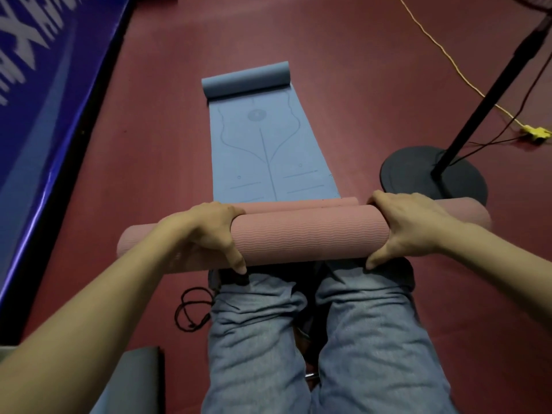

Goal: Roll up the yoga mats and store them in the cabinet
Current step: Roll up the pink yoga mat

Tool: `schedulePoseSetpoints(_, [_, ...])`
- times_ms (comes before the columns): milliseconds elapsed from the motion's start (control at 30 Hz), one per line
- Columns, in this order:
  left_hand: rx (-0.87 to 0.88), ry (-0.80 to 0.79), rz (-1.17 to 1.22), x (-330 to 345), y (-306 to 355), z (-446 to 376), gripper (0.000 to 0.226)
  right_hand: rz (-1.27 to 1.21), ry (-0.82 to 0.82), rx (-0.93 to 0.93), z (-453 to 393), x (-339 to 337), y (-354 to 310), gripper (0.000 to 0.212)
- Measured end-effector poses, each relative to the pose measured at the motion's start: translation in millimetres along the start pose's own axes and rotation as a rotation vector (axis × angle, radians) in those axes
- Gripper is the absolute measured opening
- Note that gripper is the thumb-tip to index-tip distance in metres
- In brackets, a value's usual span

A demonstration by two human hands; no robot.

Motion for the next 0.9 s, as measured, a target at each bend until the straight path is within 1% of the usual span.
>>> schedulePoseSetpoints(167, [-0.021,0.042,0.004,5.9,10.2,6.4,0.112,-0.011,-0.013,0.020,2.5,-8.1,-0.1,0.113])
schedulePoseSetpoints(267, [0.016,0.080,-0.018,9.4,21.0,21.0,0.099,0.005,-0.011,0.012,13.3,-12.4,-4.2,0.109])
schedulePoseSetpoints(400, [-0.004,0.024,-0.094,21.6,29.4,51.2,0.109,0.044,-0.046,-0.013,46.5,-20.1,-12.3,0.105])
schedulePoseSetpoints(533, [0.011,-0.019,-0.118,45.5,41.4,89.9,0.103,0.029,-0.114,-0.035,92.5,-12.7,-18.3,0.109])
schedulePoseSetpoints(600, [0.009,-0.041,-0.076,57.4,50.8,107.8,0.099,0.037,-0.181,-0.029,109.4,-5.0,-21.3,0.112])
schedulePoseSetpoints(667, [0.009,-0.016,-0.031,65.8,55.7,118.2,0.098,0.075,-0.197,-0.021,117.2,2.2,-22.6,0.110])
schedulePoseSetpoints(700, [0.013,0.001,-0.014,68.8,55.9,120.0,0.102,0.084,-0.192,-0.012,117.8,4.1,-22.8,0.109])
schedulePoseSetpoints(800, [0.028,0.068,-0.020,70.9,56.9,118.3,0.122,0.063,-0.204,0.000,109.7,5.5,-21.8,0.112])
schedulePoseSetpoints(833, [0.051,0.104,-0.025,70.6,56.3,116.0,0.126,0.049,-0.214,-0.002,105.4,5.1,-20.2,0.113])
schedulePoseSetpoints(900, [0.139,0.200,-0.067,69.0,55.2,111.6,0.125,0.015,-0.253,-0.005,95.5,1.3,-16.2,0.116])
Point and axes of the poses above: each hand's wrist, its own z-axis away from the middle knuckle, its own x-axis out of the palm, y = z × x, the point moved 2 cm from there along -z, towards the middle knuckle, and after that the axes turned 10 degrees about x, right-handed, at the moved point
